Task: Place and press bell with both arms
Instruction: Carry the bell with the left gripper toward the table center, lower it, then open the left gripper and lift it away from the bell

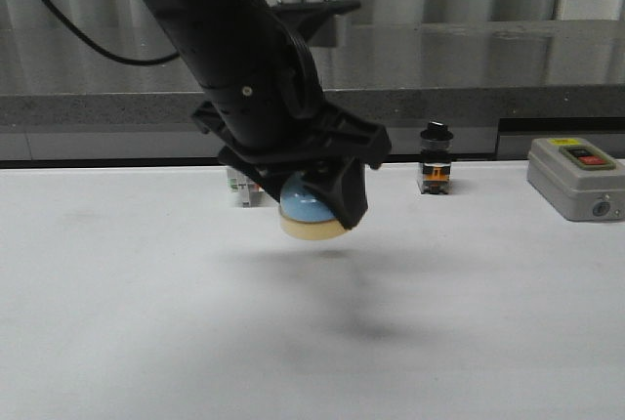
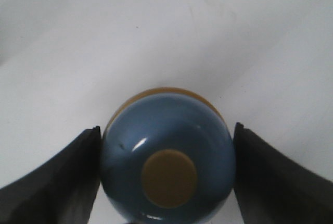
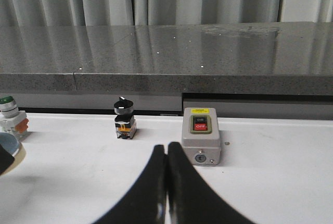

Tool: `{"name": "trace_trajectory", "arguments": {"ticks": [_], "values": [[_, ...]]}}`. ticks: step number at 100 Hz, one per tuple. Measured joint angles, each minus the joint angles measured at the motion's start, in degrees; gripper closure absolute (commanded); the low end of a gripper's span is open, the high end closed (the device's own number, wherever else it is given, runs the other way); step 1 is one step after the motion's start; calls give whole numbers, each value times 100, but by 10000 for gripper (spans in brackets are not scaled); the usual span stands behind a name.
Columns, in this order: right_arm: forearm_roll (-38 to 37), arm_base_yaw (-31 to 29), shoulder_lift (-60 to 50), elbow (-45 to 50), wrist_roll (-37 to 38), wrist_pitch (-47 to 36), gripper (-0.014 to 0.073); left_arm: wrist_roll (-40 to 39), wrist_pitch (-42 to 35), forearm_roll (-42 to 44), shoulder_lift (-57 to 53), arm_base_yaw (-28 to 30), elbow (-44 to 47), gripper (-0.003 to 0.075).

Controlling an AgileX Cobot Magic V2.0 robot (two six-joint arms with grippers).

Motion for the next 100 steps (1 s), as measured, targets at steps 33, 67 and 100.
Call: {"name": "trace_trajectory", "arguments": {"ticks": [33, 67, 100], "values": [[0, 0, 0, 0, 0, 0, 654, 0, -248, -29, 635, -59, 0, 481], [0, 0, 0, 0, 0, 0, 654, 0, -248, -98, 651, -59, -23, 67], [0, 0, 0, 0, 0, 0, 654, 0, -214, -222, 639, -59, -23, 48]]}}
